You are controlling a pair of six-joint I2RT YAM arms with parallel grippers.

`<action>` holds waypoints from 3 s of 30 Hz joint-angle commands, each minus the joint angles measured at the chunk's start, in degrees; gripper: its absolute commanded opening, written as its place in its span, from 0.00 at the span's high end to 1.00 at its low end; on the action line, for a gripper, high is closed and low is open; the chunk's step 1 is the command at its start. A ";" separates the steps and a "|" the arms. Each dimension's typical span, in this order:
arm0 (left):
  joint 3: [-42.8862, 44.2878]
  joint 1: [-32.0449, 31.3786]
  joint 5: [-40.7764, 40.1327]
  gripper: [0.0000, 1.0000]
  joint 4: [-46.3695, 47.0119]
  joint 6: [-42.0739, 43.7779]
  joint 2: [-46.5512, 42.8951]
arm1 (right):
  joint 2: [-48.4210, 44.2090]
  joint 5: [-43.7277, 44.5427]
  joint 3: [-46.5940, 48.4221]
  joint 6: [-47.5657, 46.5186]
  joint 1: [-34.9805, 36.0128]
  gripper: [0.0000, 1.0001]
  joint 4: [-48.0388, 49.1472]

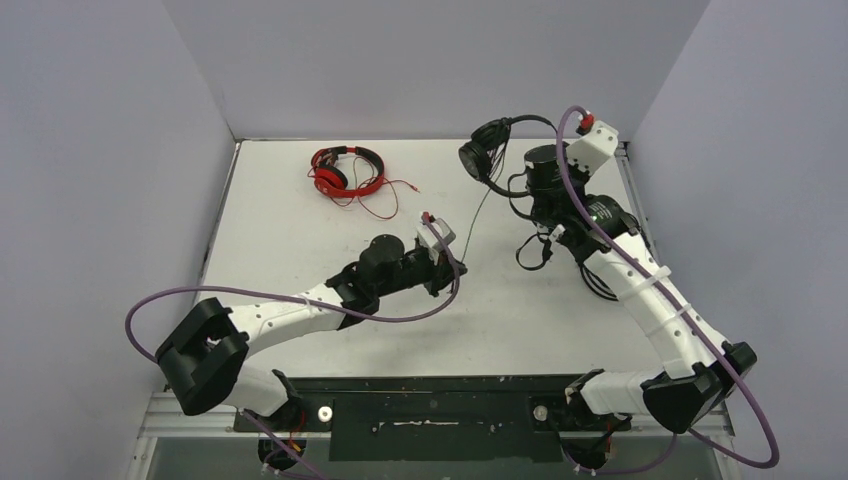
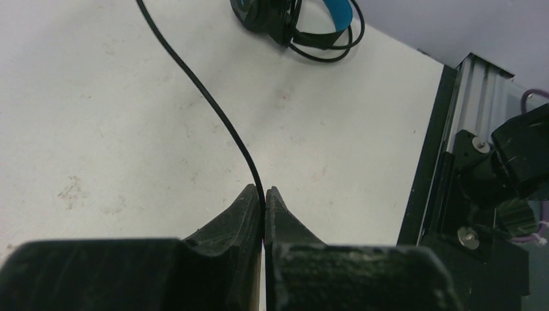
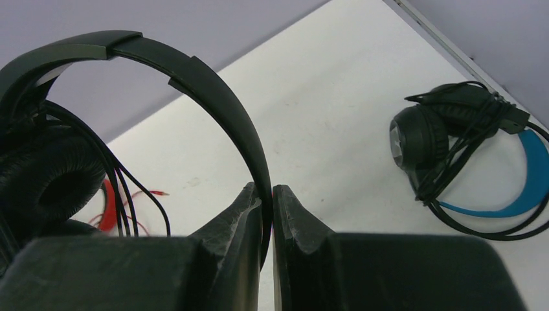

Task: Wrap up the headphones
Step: Wrap the headphones cable around the headphones.

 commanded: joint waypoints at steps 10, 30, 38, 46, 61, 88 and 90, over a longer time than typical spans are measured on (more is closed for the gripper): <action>9.08 -3.16 -11.62 1.00 -22.33 11.76 -5.77 | 2.68 -3.29 -15.22 -1.03 -1.72 1.00 3.69; 13.13 -6.40 -1.85 1.00 -25.45 12.34 -6.00 | 6.96 -10.40 -23.79 -2.50 -1.86 1.00 5.80; 15.01 -6.12 -1.38 1.00 -26.87 9.82 -7.69 | 6.01 -13.14 -26.88 -4.16 -1.78 1.00 8.85; 17.39 -5.76 -6.95 1.00 -31.40 18.64 -4.72 | 0.74 -20.89 -31.74 -9.95 -0.19 1.00 10.77; 13.85 3.97 2.19 1.00 -18.13 25.87 -0.11 | -2.65 -32.30 -31.47 -15.03 4.11 1.00 3.98; 0.31 15.88 21.98 1.00 19.63 7.62 10.49 | -4.92 -41.10 -27.95 -17.04 4.36 1.00 -1.06; -0.28 16.17 22.06 0.98 21.47 7.19 10.96 | -4.99 -41.10 -27.71 -17.16 4.29 1.00 -1.46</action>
